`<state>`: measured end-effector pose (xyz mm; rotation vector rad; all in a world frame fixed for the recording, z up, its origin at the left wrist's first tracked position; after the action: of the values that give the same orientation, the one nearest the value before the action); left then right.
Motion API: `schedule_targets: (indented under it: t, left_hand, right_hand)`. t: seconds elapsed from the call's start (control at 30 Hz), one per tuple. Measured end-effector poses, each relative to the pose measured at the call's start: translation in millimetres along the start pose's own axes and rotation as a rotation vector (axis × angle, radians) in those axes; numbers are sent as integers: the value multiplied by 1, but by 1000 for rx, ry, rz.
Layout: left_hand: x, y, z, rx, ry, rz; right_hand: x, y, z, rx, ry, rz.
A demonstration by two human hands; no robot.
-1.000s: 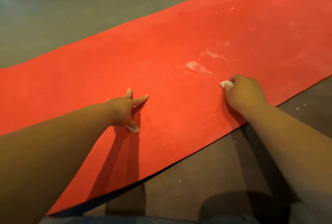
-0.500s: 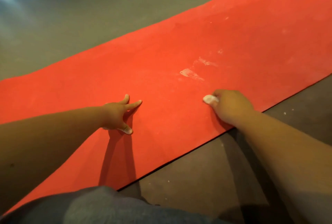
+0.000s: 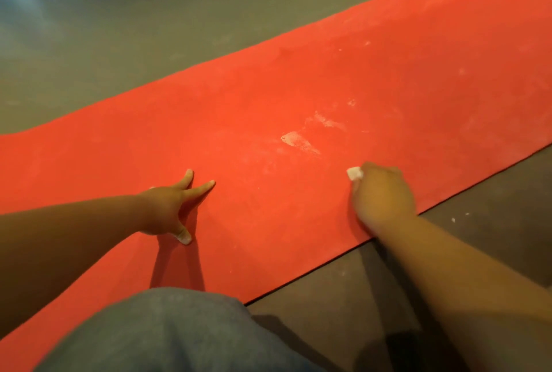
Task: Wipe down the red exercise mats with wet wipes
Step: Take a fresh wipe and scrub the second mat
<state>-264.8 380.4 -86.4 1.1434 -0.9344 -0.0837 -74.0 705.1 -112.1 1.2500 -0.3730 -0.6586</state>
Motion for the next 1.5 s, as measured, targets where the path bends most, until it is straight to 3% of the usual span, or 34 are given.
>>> schedule_targets:
  t: [0.07, 0.17, 0.2, 0.27, 0.37, 0.4, 0.43, 0.63, 0.7, 0.83, 0.87, 1.0, 1.07, 1.1, 1.27, 1.5]
  left_hand:
    - [-5, -1, 3, -27, -21, 10]
    - [-10, -5, 13, 21, -30, -5]
    - [-10, -6, 16, 96, -31, -51]
    - [-11, -6, 24, 262, -12, -176]
    - [-8, -18, 37, 255, 35, -304]
    - [-8, -27, 40, 241, 75, -354]
    - [-8, -35, 42, 232, 106, -413]
    - [-8, -64, 42, 271, 155, -657]
    - [-9, -67, 46, 295, 151, -682]
    - [-10, -69, 48, 300, 161, -729]
    - [-10, -69, 47, 293, 163, -731]
    - [-9, -65, 48, 281, 175, -724]
    - [-9, -66, 48, 280, 181, -729]
    - [-10, -66, 48, 280, 176, -733]
    - [-12, -64, 49, 274, 164, -745]
    - [-13, -61, 50, 265, 160, -739]
  right_hand:
    - [30, -22, 44, -90, 121, 84]
    - [84, -42, 110, -245, 597, 259]
    - [85, -41, 115, -266, 681, 278]
    - [59, -37, 99, -211, 612, 242]
    - [5, -17, 52, -76, 126, 62]
    - [0, -13, 44, -56, 10, -13]
    - [1, -14, 48, -25, 8, -55]
    - [79, -36, 143, -246, 719, 318]
    - [50, -33, 133, -181, 671, 292]
    - [-21, -17, 81, -20, 119, -1]
    - [-21, -19, 86, -42, 109, -50]
    - [45, -43, 163, -304, 521, 190]
    - [50, -48, 172, -295, 688, 230]
    - [34, -47, 164, -273, 656, 206]
    - [-45, -40, 103, -39, 126, -102]
    - [52, -52, 203, -290, 622, 164]
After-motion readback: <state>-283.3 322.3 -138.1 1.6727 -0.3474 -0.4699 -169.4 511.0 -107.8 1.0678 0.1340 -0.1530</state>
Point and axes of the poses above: each hand's wrist, its own x-axis away from the middle knuckle, its own y-axis out of the back of the hand, z = x × y, the point moved 1 cm from there along -x, towards the middle knuckle, and after that the axes turned 8 degrees about -z, right-handed, at the moved point
